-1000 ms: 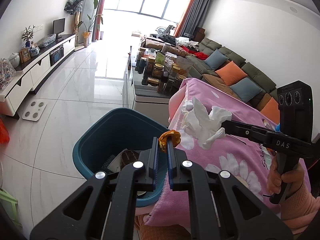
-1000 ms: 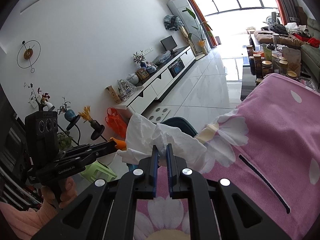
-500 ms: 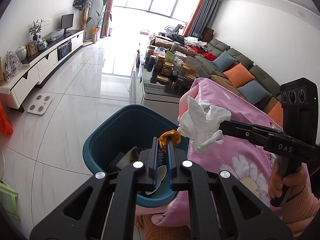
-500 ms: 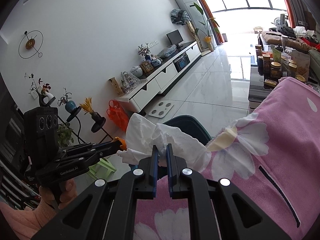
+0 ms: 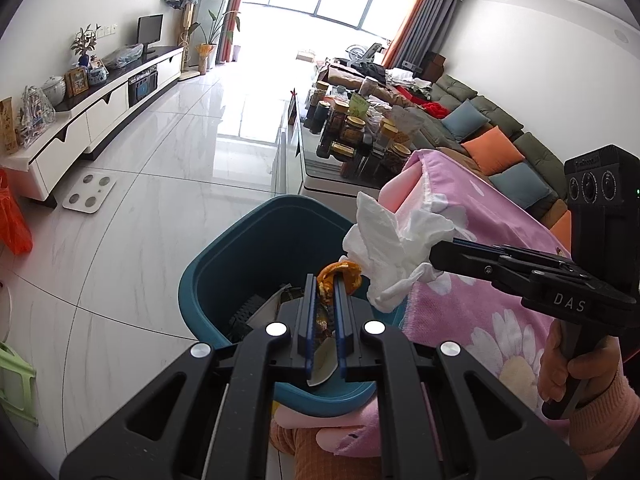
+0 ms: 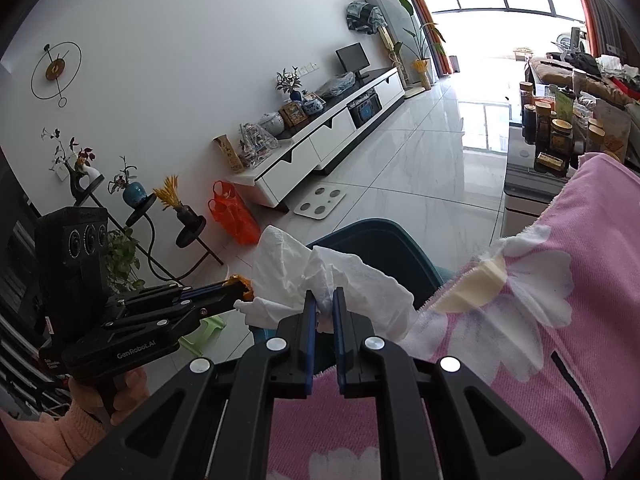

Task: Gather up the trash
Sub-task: 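Carry the white tissue and gold candy wrapper over to the teal bin, then open the left gripper over the teal bin while the right gripper releases the tissue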

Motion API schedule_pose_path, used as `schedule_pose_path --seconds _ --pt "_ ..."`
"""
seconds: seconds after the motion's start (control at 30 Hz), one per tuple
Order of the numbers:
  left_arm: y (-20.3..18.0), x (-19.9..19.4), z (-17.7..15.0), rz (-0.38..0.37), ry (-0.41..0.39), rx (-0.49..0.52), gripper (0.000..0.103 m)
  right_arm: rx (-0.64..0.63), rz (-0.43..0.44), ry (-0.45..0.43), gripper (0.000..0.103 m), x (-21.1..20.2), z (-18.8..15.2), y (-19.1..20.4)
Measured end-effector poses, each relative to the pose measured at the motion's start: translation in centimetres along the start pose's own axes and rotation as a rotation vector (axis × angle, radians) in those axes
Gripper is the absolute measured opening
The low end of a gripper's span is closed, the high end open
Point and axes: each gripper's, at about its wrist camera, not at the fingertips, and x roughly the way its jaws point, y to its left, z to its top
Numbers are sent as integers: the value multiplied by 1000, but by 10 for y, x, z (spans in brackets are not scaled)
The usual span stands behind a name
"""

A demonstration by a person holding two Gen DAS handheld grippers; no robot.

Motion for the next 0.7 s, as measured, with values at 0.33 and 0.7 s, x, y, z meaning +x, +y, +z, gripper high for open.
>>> schedule_pose_path --seconds 0.33,0.7 --pt "10 33 -1 26 36 -28 9 4 -33 59 12 25 7 3" --pt "23 61 -5 36 69 -72 29 43 -48 74 19 27 3 -5"
